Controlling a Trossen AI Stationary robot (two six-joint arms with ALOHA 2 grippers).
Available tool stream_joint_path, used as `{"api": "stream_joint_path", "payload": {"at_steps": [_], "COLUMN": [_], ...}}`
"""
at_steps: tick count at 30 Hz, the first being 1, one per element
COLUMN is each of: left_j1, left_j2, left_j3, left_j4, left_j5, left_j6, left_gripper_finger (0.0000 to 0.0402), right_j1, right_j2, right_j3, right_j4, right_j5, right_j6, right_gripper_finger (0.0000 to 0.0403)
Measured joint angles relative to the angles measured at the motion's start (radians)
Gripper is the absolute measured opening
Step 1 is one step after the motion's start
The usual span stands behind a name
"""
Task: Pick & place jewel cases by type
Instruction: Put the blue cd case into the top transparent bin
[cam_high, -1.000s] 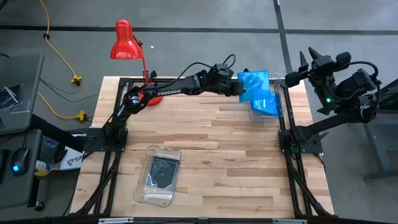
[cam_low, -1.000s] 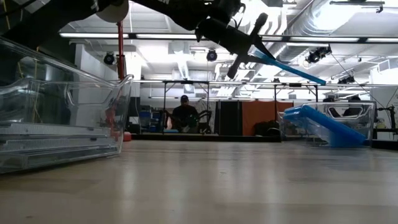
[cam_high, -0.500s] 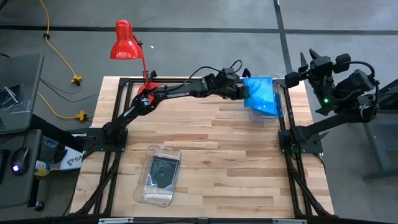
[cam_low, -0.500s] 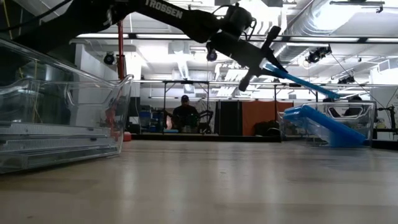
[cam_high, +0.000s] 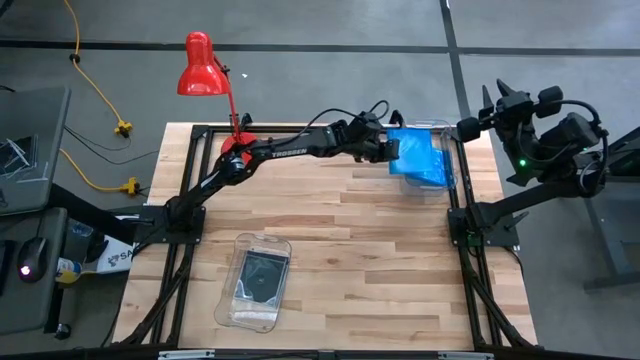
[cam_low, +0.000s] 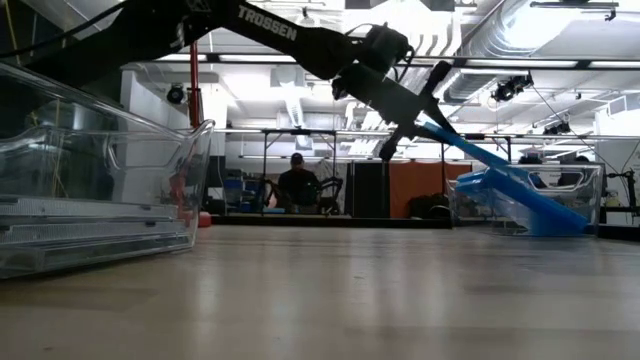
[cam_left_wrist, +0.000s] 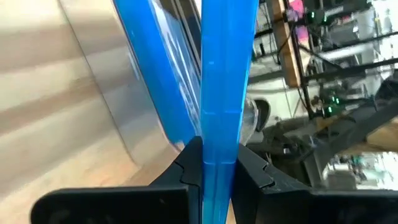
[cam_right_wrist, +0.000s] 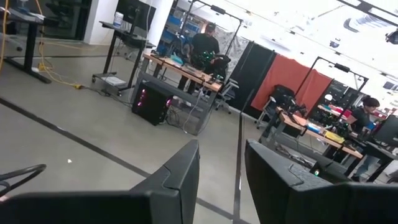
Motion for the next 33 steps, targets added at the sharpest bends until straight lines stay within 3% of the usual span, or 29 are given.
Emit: {"api": "stream_joint_path", "payload": {"at_steps": [13,21,33], "left_j1": [0.014,0.014,0.007], "left_j2": [0.000,0.000,0.001], "left_j3": [0.000,0.000,0.000], "left_j4": [0.009,0.089,0.095], "left_j5": [-0.006,0.033,0.030], "left_j6": [-0.015,0.008,0.026], "left_gripper_finger": [0.0035,0.0066,0.0072], "right_j1": [0.000,0.000,0.000], "right_j2": [0.000,0.000,0.000], "right_j3": [0.000,0.000,0.000], "right_j4": [-0.013,-0.016,-0.015], "right_j5": [0.000,-0.001,-0.001], "right_j6": [0.007,0.007,0.007], "right_gripper_finger": [0.0110,0.0110,0.0110]}}
